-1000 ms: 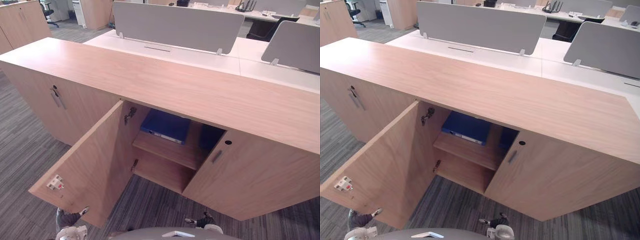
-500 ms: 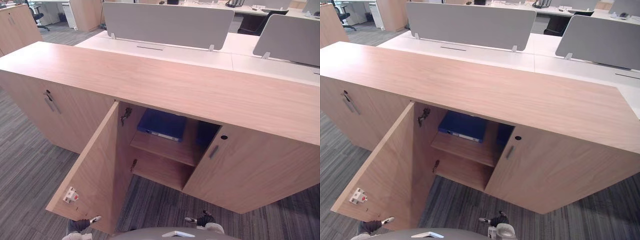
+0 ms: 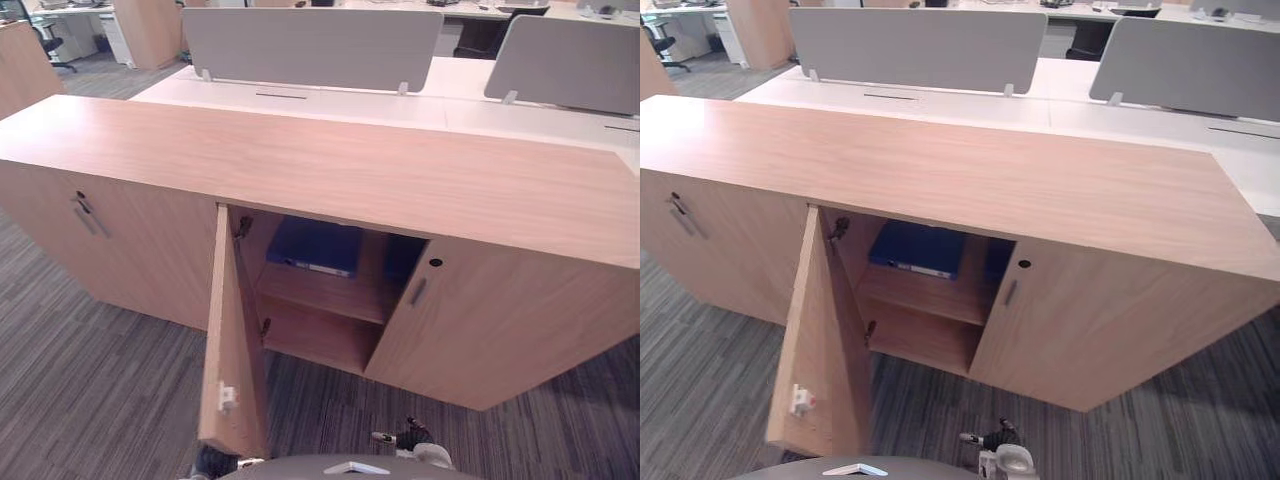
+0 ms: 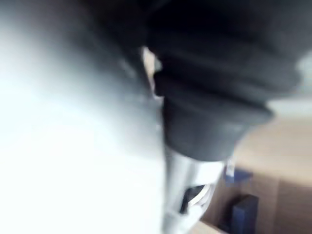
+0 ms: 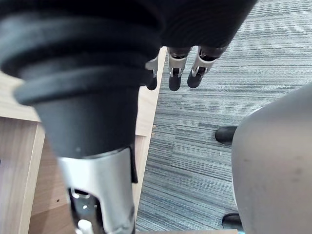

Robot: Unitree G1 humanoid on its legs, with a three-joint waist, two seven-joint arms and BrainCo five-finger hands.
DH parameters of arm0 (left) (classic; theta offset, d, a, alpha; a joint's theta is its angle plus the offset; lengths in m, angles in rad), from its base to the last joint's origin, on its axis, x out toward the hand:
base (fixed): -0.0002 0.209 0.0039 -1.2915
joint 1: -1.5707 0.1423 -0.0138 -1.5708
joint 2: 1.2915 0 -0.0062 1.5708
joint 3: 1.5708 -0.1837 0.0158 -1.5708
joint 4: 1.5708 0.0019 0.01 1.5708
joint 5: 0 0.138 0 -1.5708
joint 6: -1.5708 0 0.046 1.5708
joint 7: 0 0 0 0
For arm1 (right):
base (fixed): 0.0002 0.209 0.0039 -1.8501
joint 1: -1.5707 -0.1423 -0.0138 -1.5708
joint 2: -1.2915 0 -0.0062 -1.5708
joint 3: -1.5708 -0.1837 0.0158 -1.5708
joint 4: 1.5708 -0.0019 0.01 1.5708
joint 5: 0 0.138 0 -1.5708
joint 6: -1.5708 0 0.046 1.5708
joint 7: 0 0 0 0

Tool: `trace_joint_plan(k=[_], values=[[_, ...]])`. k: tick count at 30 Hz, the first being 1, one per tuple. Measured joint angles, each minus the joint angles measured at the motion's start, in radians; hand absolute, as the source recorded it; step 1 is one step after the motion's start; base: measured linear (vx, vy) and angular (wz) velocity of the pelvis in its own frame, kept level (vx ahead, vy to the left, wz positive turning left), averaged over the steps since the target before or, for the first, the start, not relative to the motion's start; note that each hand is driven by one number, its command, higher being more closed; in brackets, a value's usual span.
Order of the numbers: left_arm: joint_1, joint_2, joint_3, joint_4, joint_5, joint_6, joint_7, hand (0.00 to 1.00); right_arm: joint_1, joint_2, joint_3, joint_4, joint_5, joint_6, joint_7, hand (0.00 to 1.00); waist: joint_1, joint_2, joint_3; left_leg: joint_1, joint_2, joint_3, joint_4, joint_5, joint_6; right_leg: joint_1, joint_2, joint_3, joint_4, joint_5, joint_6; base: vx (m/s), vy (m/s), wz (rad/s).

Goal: Walk over to the cabinet, pick up the folder, carry it to the office cabinet, place the folder inside the office cabinet, then close the office cabinet door

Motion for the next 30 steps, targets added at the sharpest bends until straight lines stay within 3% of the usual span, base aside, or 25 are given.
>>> trace_joint_plan(k=[4, 8, 17, 21, 25, 30], values=[[-0.046, 0.024, -0.078, 0.000, -0.003, 0.000, -0.017, 0.00, 0.008, 0.005, 0.000, -0.026, 0.002, -0.001, -0.002, 0.00, -0.029, -0.003, -0.004, 0.007, 0.003, 0.021, 0.000, -0.004, 0.003, -0.003, 0.004, 0.024, -0.005, 0.000, 0.000, -0.02, 0.008, -0.17], [-0.149, -0.012, -0.176, 0.000, -0.035, -0.001, -0.014, 0.00, 0.011, 0.006, -0.001, -0.028, 0.002, -0.004, -0.003, 0.00, -0.031, -0.006, -0.006, 0.015, -0.001, 0.041, 0.000, -0.007, 0.007, -0.009, 0.001, 0.045, -0.006, 0.006, 0.006, 0.00, 0.025, -0.13], [-0.381, -0.085, -0.327, 0.014, -0.035, -0.041, -0.012, 0.00, 0.009, 0.017, -0.003, -0.032, 0.022, -0.005, -0.011, 0.00, -0.082, -0.013, -0.032, 0.013, -0.006, 0.085, 0.000, -0.029, 0.010, -0.031, 0.000, 0.089, -0.035, 0.035, 0.015, 0.02, 0.015, -0.20], [-0.462, -0.091, -0.334, 0.056, -0.034, -0.042, 0.016, 0.00, 0.002, 0.021, -0.010, -0.032, 0.022, -0.004, -0.013, 0.00, -0.101, -0.014, -0.032, 0.010, -0.006, 0.103, 0.000, -0.034, 0.013, -0.035, 0.002, 0.105, -0.045, 0.051, 0.012, 0.05, -0.005, -0.15], [-0.525, -0.078, -0.271, 0.085, -0.033, -0.042, 0.066, 0.00, -0.008, 0.025, -0.012, -0.032, 0.022, 0.001, -0.031, 0.00, -0.123, -0.014, -0.032, -0.005, -0.005, 0.126, 0.001, -0.043, 0.013, -0.058, 0.002, 0.118, -0.050, 0.052, 0.012, 0.03, -0.014, -0.12], [-0.537, -0.053, -0.216, 0.082, -0.033, -0.042, 0.097, 0.00, -0.011, 0.030, -0.016, -0.030, 0.022, 0.002, -0.035, 0.00, -0.125, -0.026, -0.028, -0.015, -0.004, 0.130, 0.002, -0.054, 0.011, -0.067, 0.005, 0.125, -0.052, 0.054, 0.012, 0.04, -0.029, -0.06]])
